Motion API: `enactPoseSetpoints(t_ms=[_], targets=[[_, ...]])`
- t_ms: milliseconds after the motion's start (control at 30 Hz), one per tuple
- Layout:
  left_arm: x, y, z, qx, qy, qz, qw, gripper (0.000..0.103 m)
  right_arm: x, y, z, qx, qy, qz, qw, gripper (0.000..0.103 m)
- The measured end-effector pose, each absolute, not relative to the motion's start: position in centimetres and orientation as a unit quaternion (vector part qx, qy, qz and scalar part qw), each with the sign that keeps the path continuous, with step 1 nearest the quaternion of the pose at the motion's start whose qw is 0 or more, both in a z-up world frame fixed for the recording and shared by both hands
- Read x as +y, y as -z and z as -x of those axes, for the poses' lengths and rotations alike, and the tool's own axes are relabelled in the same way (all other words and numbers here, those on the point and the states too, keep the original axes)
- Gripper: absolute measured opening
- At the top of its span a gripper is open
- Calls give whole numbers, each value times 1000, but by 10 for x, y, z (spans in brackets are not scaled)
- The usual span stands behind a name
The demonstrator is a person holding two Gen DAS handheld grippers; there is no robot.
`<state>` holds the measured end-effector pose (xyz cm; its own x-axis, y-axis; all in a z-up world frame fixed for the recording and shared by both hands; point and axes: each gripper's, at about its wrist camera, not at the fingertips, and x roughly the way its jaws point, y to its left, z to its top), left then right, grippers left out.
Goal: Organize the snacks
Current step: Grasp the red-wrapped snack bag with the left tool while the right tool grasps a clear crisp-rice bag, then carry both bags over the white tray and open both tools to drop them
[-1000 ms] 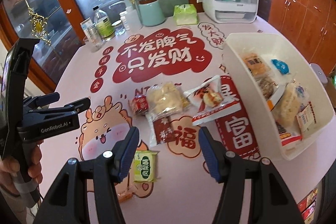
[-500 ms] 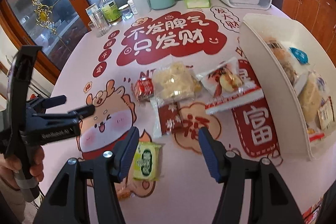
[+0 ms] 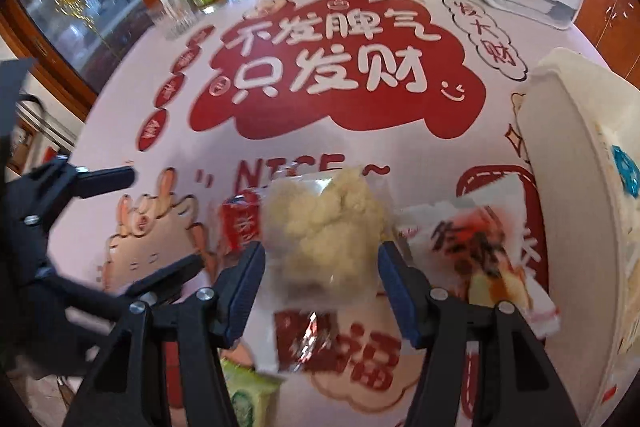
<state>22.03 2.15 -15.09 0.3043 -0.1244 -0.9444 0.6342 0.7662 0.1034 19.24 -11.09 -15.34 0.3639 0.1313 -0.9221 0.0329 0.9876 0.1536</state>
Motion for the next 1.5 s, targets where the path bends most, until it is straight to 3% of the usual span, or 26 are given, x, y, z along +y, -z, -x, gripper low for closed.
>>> enactPoseSetpoints(t_ms=[67,200,233,300,633,733,800,833,1000,1233,1500], targets=[[21,152,-222,539,249,-237,769,90,-113,162,-199,571,-34,-77,817,64],[18,151,-225,544,260,-228,765,90,-111,165,-207,564,-45,-57,822,63],[15,151,-225,546,265,-225,762,90,-111,166,-209,562,-49,-52,824,60],[11,152,-226,549,269,-221,760,90,-110,164,-208,559,-52,-38,827,40],[-13,171,-236,569,259,-197,755,90,-142,158,-190,547,-47,-149,822,38],[-19,179,-238,578,259,-194,749,78,-146,154,-183,542,-42,-159,824,38],[-24,186,-237,587,263,-195,740,59,-148,153,-178,540,-40,-163,825,38],[-26,188,-236,592,267,-195,735,55,-149,153,-175,539,-40,-164,825,38],[-31,188,-226,574,261,-216,745,48,-153,148,-165,529,-36,-170,831,38],[-18,178,-218,569,231,-201,763,46,-155,131,-147,507,-40,-177,843,38],[-6,114,-200,528,217,-163,805,46,-162,95,-116,467,-53,-196,861,38]])
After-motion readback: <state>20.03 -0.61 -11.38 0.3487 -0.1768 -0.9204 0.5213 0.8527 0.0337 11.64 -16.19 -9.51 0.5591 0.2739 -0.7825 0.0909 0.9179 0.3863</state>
